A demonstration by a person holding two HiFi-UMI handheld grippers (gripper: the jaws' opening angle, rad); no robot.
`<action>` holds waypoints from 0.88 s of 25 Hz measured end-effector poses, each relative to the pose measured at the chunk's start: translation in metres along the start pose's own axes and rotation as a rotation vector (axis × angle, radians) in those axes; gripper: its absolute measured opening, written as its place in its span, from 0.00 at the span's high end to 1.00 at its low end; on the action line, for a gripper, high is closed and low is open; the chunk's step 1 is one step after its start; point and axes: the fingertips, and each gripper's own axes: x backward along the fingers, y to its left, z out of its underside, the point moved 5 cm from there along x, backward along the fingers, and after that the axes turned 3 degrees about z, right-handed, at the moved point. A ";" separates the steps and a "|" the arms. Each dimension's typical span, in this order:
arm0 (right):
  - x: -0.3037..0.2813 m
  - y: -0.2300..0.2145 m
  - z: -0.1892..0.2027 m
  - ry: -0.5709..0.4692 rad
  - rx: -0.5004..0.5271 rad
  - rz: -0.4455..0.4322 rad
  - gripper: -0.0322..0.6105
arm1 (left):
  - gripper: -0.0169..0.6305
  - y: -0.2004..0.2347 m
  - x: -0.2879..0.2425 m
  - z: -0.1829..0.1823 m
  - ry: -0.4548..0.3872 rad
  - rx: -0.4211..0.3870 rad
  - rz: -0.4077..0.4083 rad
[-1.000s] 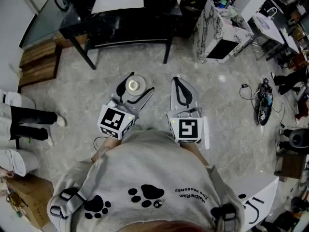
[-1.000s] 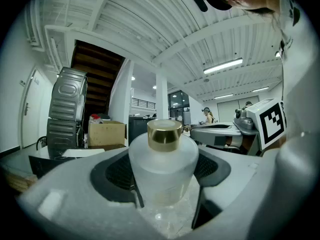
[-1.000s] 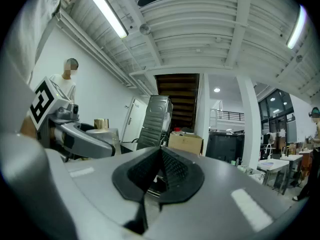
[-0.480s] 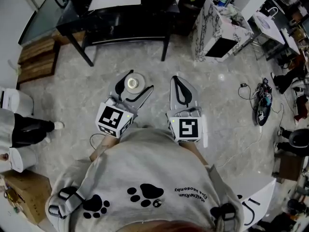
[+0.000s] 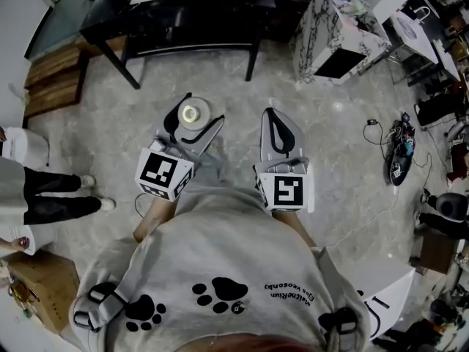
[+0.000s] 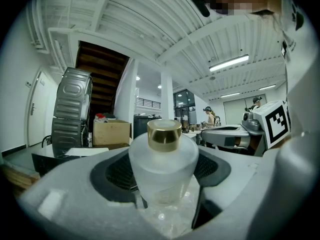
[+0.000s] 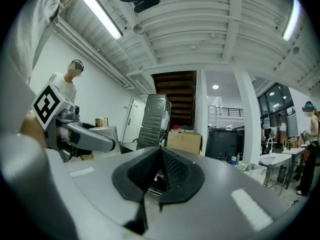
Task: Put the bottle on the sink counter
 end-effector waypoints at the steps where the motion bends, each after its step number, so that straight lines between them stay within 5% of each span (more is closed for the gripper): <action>1: -0.005 0.000 0.002 0.002 0.006 0.000 0.95 | 0.45 0.006 -0.003 0.001 -0.001 0.001 -0.002; 22: -0.226 -0.045 0.014 0.017 0.032 0.062 0.95 | 0.45 0.169 -0.169 -0.013 -0.008 -0.028 0.103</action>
